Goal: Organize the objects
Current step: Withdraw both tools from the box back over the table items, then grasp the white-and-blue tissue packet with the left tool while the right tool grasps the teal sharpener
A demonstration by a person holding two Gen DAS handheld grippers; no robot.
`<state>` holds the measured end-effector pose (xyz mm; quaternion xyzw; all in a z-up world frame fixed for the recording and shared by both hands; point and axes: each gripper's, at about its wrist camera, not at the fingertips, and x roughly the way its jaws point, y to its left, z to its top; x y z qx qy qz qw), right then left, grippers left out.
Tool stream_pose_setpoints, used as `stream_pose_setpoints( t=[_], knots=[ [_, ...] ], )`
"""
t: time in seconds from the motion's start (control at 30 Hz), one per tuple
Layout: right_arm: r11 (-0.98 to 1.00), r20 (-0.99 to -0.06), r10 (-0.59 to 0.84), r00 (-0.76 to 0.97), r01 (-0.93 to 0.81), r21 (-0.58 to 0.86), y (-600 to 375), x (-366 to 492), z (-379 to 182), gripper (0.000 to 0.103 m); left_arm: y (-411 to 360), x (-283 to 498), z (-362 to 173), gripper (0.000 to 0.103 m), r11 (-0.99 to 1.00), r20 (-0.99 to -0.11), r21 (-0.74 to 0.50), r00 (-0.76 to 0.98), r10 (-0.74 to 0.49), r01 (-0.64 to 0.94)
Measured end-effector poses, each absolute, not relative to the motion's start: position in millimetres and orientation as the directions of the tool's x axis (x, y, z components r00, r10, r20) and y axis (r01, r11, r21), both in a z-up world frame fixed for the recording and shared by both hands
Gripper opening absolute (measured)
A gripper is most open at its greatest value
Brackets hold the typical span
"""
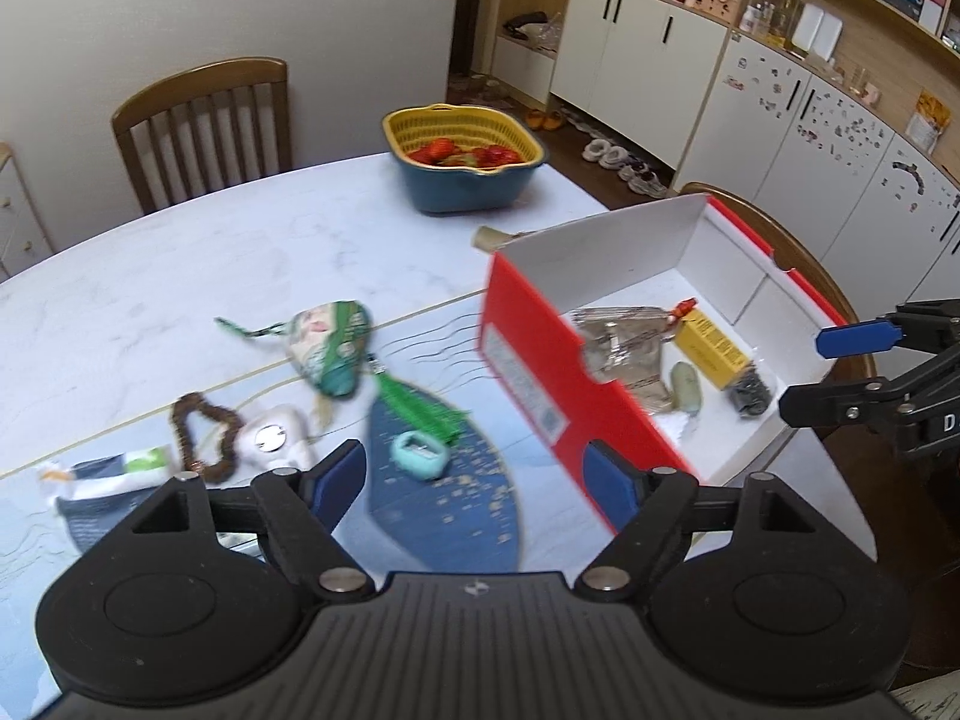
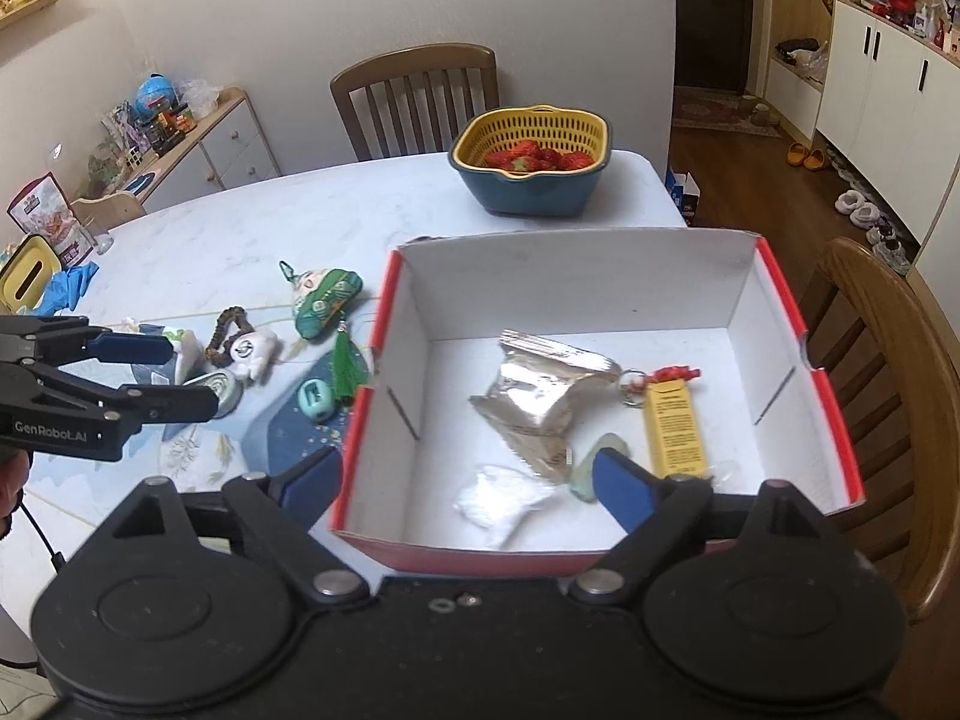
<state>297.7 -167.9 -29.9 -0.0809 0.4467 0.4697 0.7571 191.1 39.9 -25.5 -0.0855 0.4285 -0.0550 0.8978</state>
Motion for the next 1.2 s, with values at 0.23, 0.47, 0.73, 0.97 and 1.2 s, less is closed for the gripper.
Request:
stream_pose_setpoints(
  t=[0.23,0.47,0.73,0.97,1.2],
  knots=[
    [0.554,-0.755,0.635,0.161,-0.777,0.300,-150,272,-27,0.094,80,169,-34,0.086,0.981,-0.757,-0.195,0.636,-0.150,-0.002],
    [0.548,-0.760,0.633,0.148,-0.779,0.305,-128,245,-28,0.094,122,146,-44,0.100,0.982,-0.750,-0.187,0.650,-0.123,-0.030],
    [0.514,-0.765,0.635,0.110,-0.799,0.312,-92,215,-29,0.094,170,126,-63,0.100,0.980,-0.753,-0.172,0.655,-0.064,-0.102],
    [0.483,-0.775,0.627,0.078,-0.820,0.308,-53,193,-33,0.094,209,120,-82,0.100,0.973,-0.774,-0.174,0.632,-0.038,-0.153],
    [0.444,-0.793,0.607,0.043,-0.846,0.295,-19,180,-40,0.093,235,128,-107,0.100,0.968,-0.799,-0.173,0.600,-0.030,-0.183]
  ],
)
